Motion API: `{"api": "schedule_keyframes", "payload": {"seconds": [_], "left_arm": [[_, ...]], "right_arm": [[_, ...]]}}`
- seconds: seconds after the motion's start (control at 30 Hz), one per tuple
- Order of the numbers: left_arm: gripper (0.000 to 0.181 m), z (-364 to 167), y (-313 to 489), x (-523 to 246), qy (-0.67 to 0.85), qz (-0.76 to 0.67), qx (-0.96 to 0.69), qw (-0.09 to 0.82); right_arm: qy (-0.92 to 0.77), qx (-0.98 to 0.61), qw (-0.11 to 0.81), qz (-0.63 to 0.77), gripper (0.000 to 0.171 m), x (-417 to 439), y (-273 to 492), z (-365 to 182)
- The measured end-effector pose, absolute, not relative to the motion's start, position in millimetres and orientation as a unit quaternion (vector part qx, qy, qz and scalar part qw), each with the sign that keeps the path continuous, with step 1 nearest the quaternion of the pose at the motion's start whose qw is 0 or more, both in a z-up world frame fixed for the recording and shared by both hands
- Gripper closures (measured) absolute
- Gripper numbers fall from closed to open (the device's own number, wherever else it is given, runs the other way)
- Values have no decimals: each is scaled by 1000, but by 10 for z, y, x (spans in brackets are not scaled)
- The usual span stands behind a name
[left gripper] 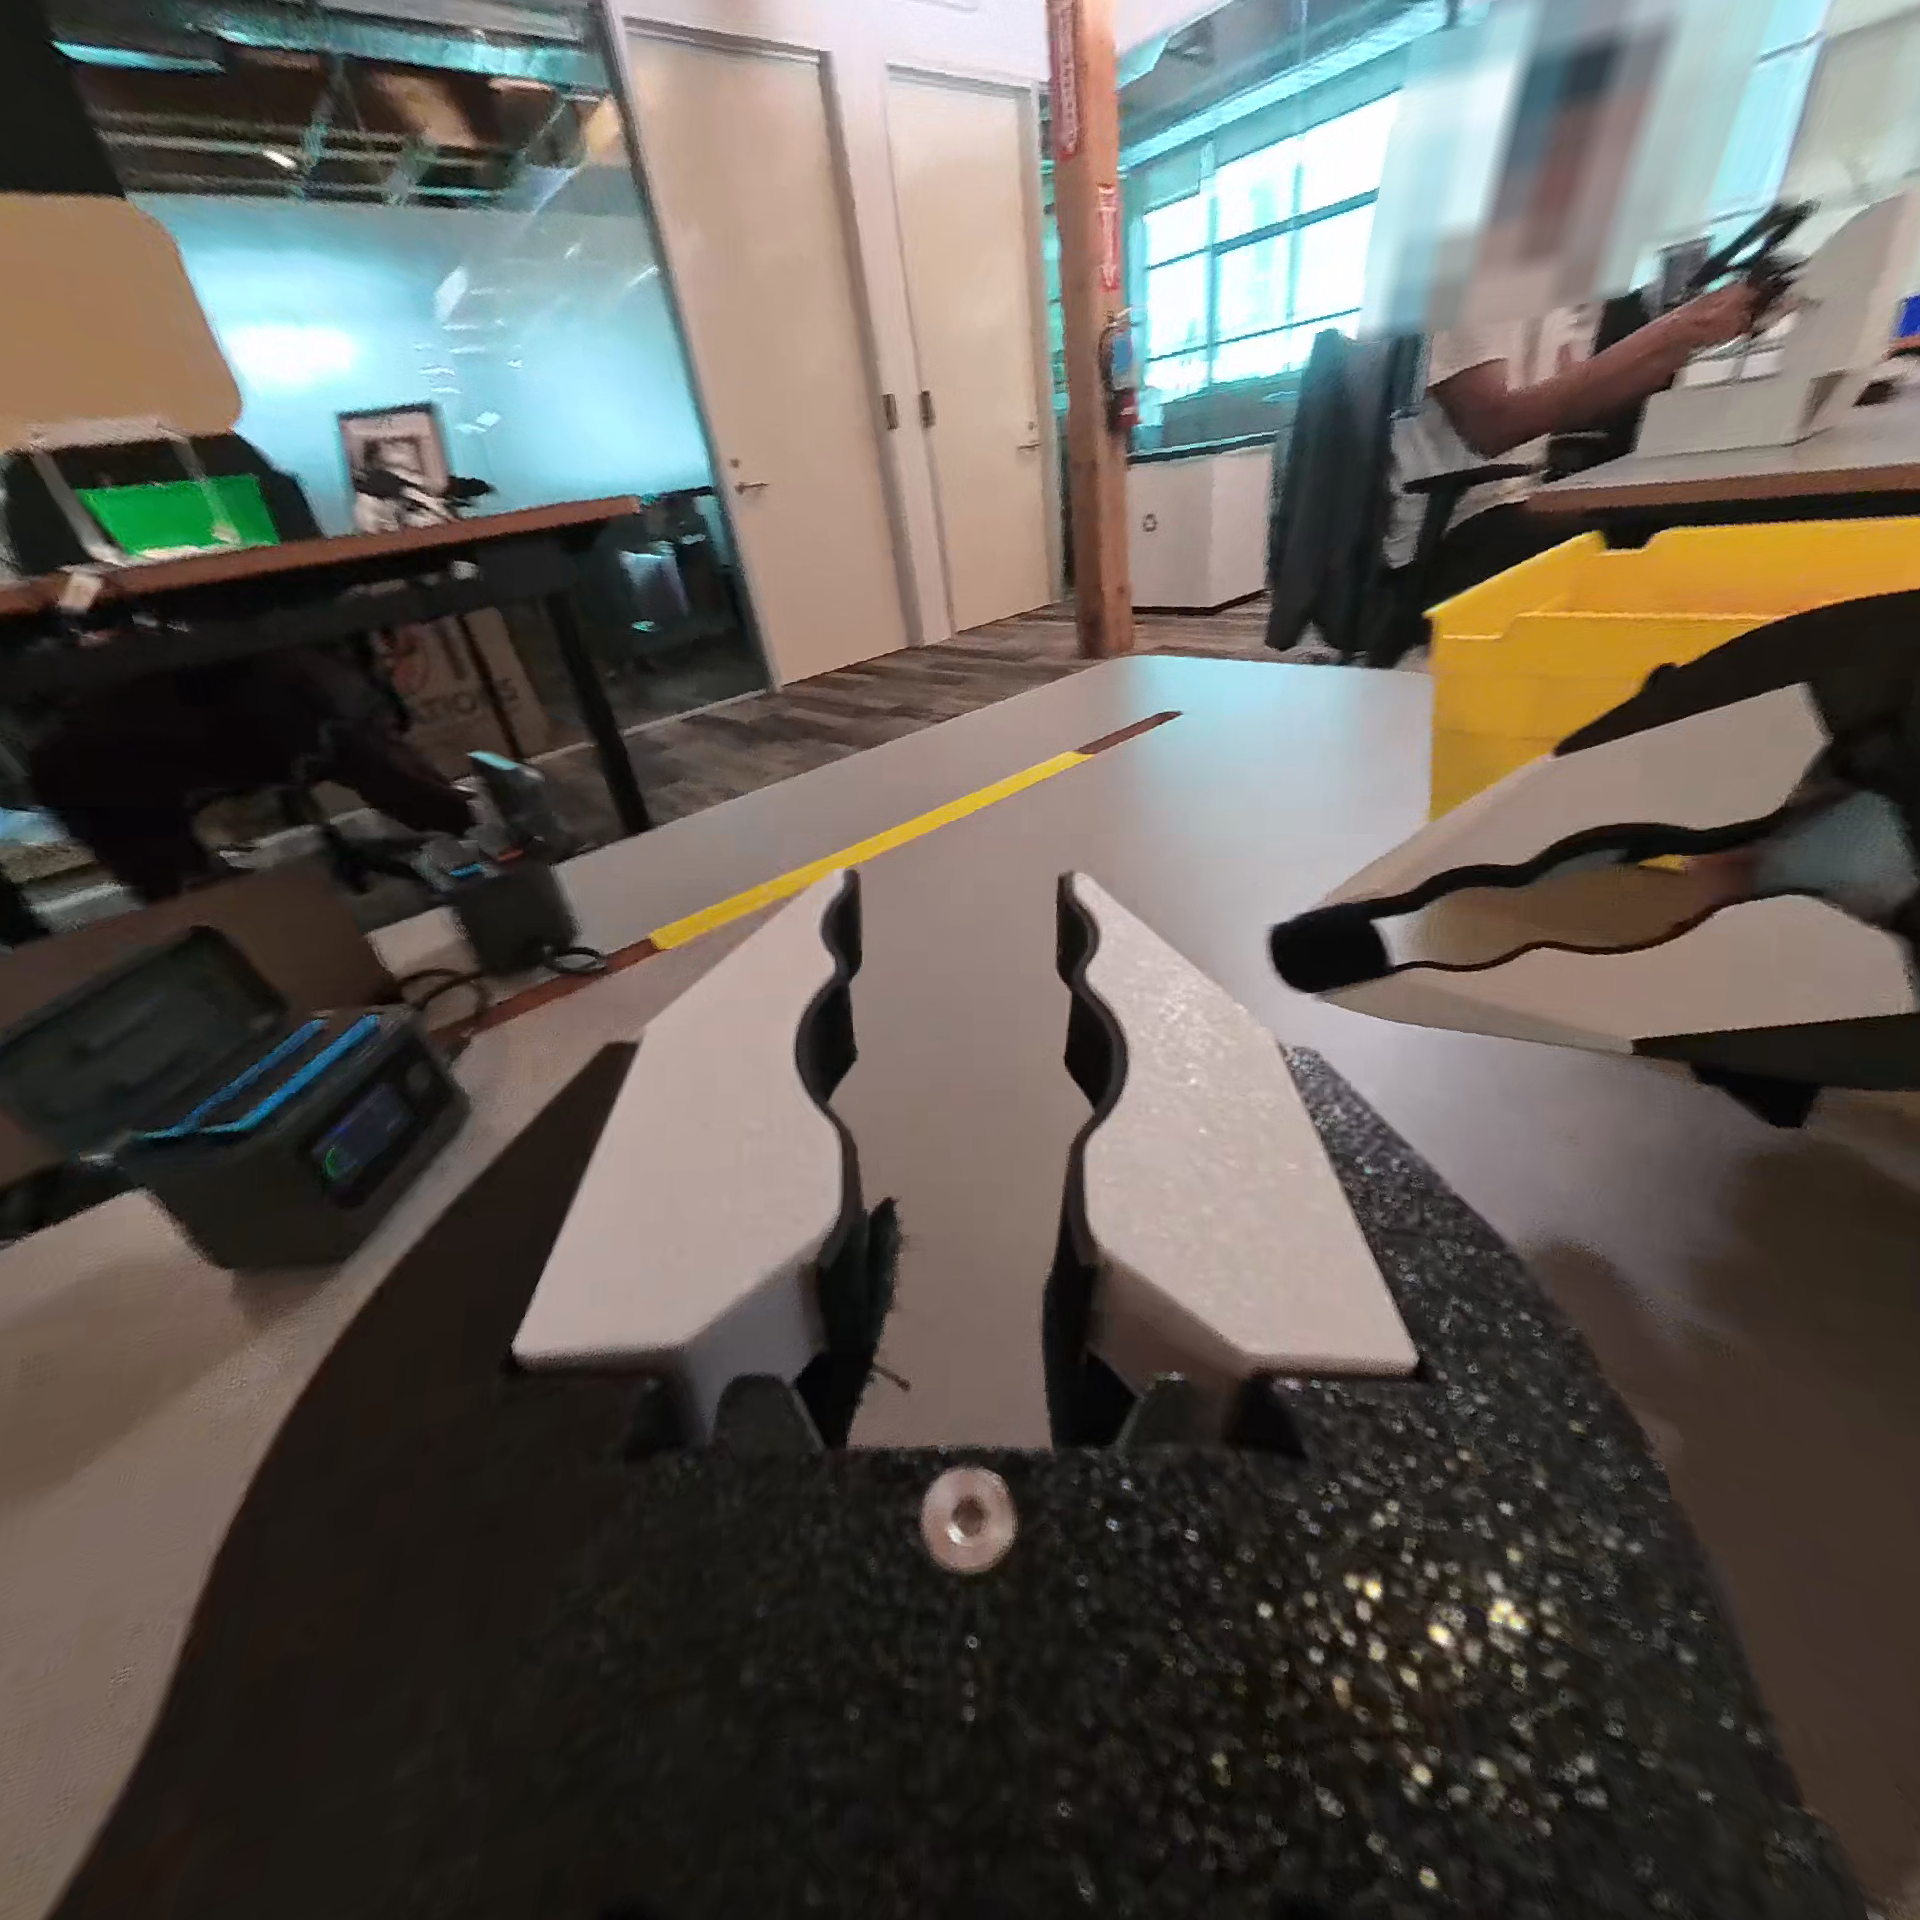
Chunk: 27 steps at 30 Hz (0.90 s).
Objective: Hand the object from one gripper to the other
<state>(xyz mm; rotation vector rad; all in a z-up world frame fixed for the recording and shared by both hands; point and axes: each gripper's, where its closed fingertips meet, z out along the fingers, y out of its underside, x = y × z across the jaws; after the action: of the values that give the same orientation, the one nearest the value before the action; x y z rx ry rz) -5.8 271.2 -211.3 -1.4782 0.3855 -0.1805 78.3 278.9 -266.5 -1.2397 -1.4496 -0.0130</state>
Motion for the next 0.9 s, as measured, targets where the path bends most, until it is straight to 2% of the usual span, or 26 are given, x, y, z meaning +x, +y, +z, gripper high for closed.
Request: {"api": "schedule_keyframes", "payload": {"seconds": [0.07,0.17,0.23,0.4,0.5,0.63,0.77,0.9], "left_arm": [[146,-2141,2676,135,195,-171,-671,695],[145,-2256,2568,484,219,-325,-686,613],[139,-2340,2540,618,223,-372,-697,571],[141,-2383,2479,748,237,-402,-698,542],[156,-2395,2444,804,250,-412,-696,533],[157,-2379,2447,809,264,-388,-690,552],[159,-2314,2437,807,266,-385,-673,573],[159,-2224,2454,708,249,-379,-657,602]], "right_arm": [[-624,-520,583,-5,157,773,2765,-2648],[-633,-489,600,-13,155,758,2734,-2610],[-637,-448,626,-43,153,748,2720,-2547],[-651,-342,668,-112,151,674,2598,-2436],[-651,-317,679,-124,150,641,2547,-2398],[-648,-317,683,-113,148,635,2529,-2380],[-624,-352,697,-40,145,621,2490,-2317],[-581,-439,676,109,142,617,2480,-2277]]}}
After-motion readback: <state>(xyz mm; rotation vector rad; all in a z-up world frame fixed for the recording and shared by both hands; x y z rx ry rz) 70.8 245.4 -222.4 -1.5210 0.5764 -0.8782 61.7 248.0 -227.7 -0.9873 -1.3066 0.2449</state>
